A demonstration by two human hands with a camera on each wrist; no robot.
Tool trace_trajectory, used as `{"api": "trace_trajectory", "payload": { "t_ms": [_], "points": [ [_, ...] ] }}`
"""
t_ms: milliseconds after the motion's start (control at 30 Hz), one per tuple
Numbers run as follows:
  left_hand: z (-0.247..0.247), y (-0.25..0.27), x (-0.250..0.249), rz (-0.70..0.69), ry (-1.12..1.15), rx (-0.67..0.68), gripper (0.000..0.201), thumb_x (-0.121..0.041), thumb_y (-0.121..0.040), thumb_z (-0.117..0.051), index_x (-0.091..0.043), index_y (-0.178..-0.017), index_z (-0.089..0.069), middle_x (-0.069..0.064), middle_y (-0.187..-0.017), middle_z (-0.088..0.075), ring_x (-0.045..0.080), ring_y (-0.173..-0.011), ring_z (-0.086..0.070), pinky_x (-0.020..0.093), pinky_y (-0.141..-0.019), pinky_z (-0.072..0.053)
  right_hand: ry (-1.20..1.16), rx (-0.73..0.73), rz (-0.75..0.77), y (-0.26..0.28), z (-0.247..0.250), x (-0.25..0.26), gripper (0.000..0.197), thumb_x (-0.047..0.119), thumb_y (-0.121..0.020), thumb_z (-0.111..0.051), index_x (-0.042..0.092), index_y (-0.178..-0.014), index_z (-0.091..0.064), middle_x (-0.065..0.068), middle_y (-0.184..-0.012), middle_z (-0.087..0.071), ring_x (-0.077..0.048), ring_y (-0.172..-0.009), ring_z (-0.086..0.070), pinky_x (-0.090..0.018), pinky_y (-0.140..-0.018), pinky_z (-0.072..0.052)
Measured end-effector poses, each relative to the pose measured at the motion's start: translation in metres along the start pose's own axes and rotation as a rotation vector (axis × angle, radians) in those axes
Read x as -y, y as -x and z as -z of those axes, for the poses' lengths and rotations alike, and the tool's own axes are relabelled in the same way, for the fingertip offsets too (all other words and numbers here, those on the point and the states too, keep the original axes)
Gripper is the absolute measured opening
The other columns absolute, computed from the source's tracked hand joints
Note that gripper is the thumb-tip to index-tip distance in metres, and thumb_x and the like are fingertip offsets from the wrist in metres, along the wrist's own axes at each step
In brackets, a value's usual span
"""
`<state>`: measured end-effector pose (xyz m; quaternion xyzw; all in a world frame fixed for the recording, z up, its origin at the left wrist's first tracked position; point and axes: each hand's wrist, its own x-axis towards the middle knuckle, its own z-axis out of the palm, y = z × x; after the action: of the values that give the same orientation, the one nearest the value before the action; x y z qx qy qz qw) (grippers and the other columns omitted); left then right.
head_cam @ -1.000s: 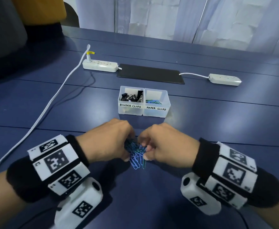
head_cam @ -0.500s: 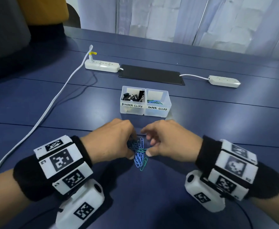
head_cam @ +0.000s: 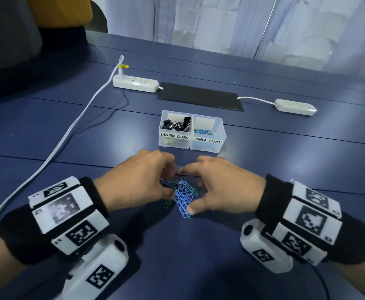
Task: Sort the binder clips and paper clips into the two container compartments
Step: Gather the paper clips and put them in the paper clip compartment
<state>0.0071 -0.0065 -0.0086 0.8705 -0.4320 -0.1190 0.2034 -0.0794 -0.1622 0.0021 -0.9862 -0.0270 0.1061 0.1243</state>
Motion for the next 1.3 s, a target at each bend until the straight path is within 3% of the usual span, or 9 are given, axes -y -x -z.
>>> {"api": "trace_trajectory", "payload": {
  "t_ms": [133,233,367,567,733,933,1033,1166,1300],
  "points": [
    [0.004,0.006,0.008,0.028,0.009,-0.007,0.013,-0.017,-0.074,-0.059,-0.026,-0.084,-0.058,-0.010,-0.083,-0.066,0.002,-0.070,-0.058,0.015,-0.062,-0.044,0.029,0.036,0.046,-0.002,-0.007,0.012,0.073,0.050,-0.071,-0.072,0.031,-0.137,-0.045,-0.003,-0.100,-0.048,-0.020,-0.100,-0.048,-0.032,-0.083,-0.044],
    [0.005,0.009,0.010,0.056,0.027,-0.019,0.022,-0.010,-0.075,-0.050,-0.024,-0.088,-0.060,-0.010,-0.083,-0.065,0.005,-0.074,-0.059,0.023,-0.067,-0.049,0.024,0.024,0.057,-0.005,-0.012,0.015,0.061,0.042,-0.076,-0.071,0.028,-0.133,-0.053,0.001,-0.099,-0.042,-0.023,-0.103,-0.052,-0.034,-0.088,-0.047],
    [0.006,0.009,0.013,0.044,-0.009,-0.070,0.028,-0.007,-0.076,-0.045,-0.025,-0.092,-0.060,-0.013,-0.084,-0.063,0.007,-0.077,-0.055,0.026,-0.069,-0.045,-0.007,-0.010,0.034,-0.007,-0.013,0.014,0.045,0.029,-0.078,-0.072,0.025,-0.123,-0.064,0.006,-0.088,-0.041,-0.021,-0.096,-0.056,-0.026,-0.077,-0.040],
    [0.004,0.011,0.006,0.002,-0.105,-0.075,0.021,-0.020,-0.085,-0.047,-0.031,-0.100,-0.057,-0.011,-0.099,-0.057,0.012,-0.087,-0.053,0.026,-0.072,-0.039,-0.084,-0.098,-0.025,-0.010,-0.005,0.010,0.036,0.007,-0.074,-0.068,0.024,-0.105,-0.072,0.001,-0.075,-0.060,-0.016,-0.073,-0.053,-0.024,-0.068,-0.046],
    [0.005,0.013,0.000,0.009,-0.172,-0.076,0.018,-0.028,-0.088,-0.045,-0.035,-0.103,-0.054,-0.012,-0.105,-0.055,0.016,-0.096,-0.055,0.032,-0.075,-0.045,-0.112,-0.149,-0.073,-0.009,0.001,0.002,0.031,0.004,-0.073,-0.067,0.023,-0.096,-0.075,0.007,-0.060,-0.056,-0.008,-0.059,-0.050,-0.005,-0.048,-0.034],
    [0.005,0.014,-0.002,-0.022,-0.254,-0.013,0.031,-0.048,-0.085,-0.050,-0.036,-0.114,-0.053,-0.015,-0.115,-0.050,0.012,-0.103,-0.052,0.028,-0.075,-0.039,-0.288,-0.221,-0.153,-0.003,0.023,-0.016,0.024,0.009,-0.068,-0.077,0.022,-0.088,-0.078,0.014,-0.053,-0.057,0.009,-0.049,-0.052,0.000,-0.053,-0.036],
    [0.002,0.015,-0.005,-0.078,-0.261,0.057,0.043,-0.053,-0.081,-0.054,-0.034,-0.119,-0.054,-0.014,-0.119,-0.048,0.010,-0.110,-0.050,0.026,-0.086,-0.042,-0.364,-0.311,-0.184,-0.006,0.044,-0.030,0.025,0.006,-0.066,-0.078,0.021,-0.086,-0.079,0.003,-0.066,-0.070,0.004,-0.054,-0.056,-0.003,-0.057,-0.042],
    [-0.003,0.015,-0.006,-0.128,-0.272,0.090,0.050,-0.056,-0.076,-0.055,-0.029,-0.119,-0.055,-0.011,-0.121,-0.049,0.011,-0.111,-0.049,0.026,-0.094,-0.041,-0.447,-0.441,-0.237,-0.029,0.075,-0.051,0.028,-0.002,-0.066,-0.077,0.013,-0.090,-0.078,-0.011,-0.076,-0.074,-0.014,-0.062,-0.065,-0.020,-0.061,-0.057],
    [-0.005,0.018,-0.004,-0.134,-0.273,0.107,0.050,-0.055,-0.077,-0.054,-0.028,-0.119,-0.053,-0.011,-0.123,-0.046,0.011,-0.114,-0.048,0.026,-0.095,-0.040,-0.242,-0.376,-0.296,-0.069,0.080,-0.059,0.028,0.001,-0.067,-0.075,0.015,-0.090,-0.078,-0.004,-0.071,-0.068,-0.014,-0.060,-0.062,-0.022,-0.065,-0.058]
  ]
}}
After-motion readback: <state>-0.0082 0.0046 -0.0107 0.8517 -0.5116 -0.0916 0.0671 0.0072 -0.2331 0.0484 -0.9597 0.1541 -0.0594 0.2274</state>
